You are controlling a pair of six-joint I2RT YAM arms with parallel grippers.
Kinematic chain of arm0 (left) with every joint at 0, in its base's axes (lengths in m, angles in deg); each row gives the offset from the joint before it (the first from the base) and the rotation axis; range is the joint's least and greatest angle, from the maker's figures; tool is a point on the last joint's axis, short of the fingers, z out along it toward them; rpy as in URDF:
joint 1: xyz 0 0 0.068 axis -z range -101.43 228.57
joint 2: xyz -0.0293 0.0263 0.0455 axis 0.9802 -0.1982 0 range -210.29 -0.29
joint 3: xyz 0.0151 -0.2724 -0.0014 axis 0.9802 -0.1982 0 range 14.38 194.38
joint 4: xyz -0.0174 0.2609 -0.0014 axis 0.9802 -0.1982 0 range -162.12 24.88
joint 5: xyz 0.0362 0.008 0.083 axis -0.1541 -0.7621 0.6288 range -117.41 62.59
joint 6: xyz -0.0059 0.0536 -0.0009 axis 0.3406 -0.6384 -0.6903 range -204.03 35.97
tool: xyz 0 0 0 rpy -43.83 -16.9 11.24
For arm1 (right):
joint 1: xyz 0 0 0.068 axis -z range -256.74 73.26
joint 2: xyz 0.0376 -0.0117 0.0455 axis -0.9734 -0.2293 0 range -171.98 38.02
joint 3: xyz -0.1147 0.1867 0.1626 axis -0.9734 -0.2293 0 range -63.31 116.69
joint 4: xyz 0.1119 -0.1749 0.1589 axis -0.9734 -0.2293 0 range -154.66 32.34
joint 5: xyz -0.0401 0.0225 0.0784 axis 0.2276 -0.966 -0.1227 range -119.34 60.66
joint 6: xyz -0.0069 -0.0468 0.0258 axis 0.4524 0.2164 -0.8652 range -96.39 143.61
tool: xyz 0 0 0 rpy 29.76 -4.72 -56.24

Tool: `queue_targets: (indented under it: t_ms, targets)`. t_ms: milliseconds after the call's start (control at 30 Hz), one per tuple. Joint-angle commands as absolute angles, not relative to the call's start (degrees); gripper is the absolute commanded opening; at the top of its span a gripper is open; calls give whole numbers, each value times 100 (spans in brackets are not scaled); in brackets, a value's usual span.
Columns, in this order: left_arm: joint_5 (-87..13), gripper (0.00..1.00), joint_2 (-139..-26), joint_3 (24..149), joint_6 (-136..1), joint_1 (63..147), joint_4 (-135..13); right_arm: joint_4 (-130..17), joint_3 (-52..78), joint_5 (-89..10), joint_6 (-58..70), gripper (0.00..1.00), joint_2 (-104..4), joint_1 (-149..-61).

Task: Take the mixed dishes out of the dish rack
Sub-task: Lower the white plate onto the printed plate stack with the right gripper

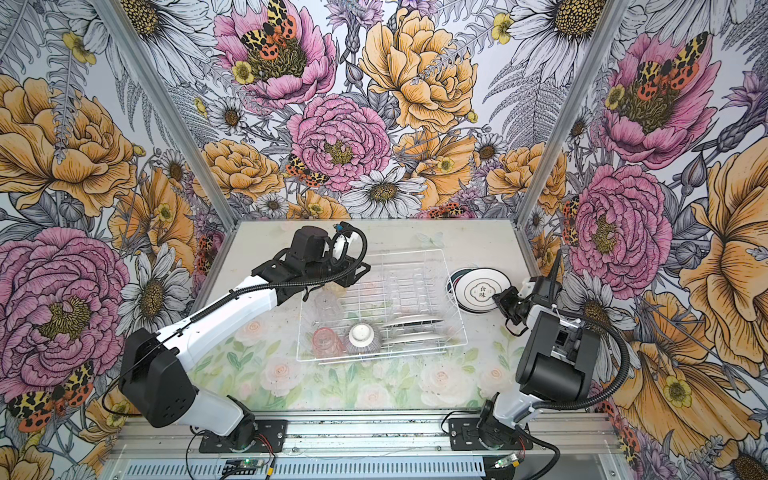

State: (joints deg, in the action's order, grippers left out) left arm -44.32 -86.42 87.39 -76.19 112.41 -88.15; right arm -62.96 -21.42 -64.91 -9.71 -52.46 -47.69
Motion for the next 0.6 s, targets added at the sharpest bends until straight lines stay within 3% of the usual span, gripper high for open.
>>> queue_targets:
  t_ms: [0, 233, 300, 567]
  targets:
    - [-4422, 38, -8599, 8654, -7740, 11223, -8853, -6289, -2213, -6435, -804, 17, -5318, -4801]
    - [-4444, 38, -8599, 8645, -7735, 11214, -8857, -6426, -2227, -6395, -674, 23, -5389, -4801]
    - [-4446, 38, -8599, 8645, -7740, 11213, -8858, -6522, -2209, -6328, -588, 33, -5399, -4801]
    - [-4470, 38, -8599, 8631, -7770, 11197, -8856, -6864, -2208, -5968, -343, 35, -5295, -4809]
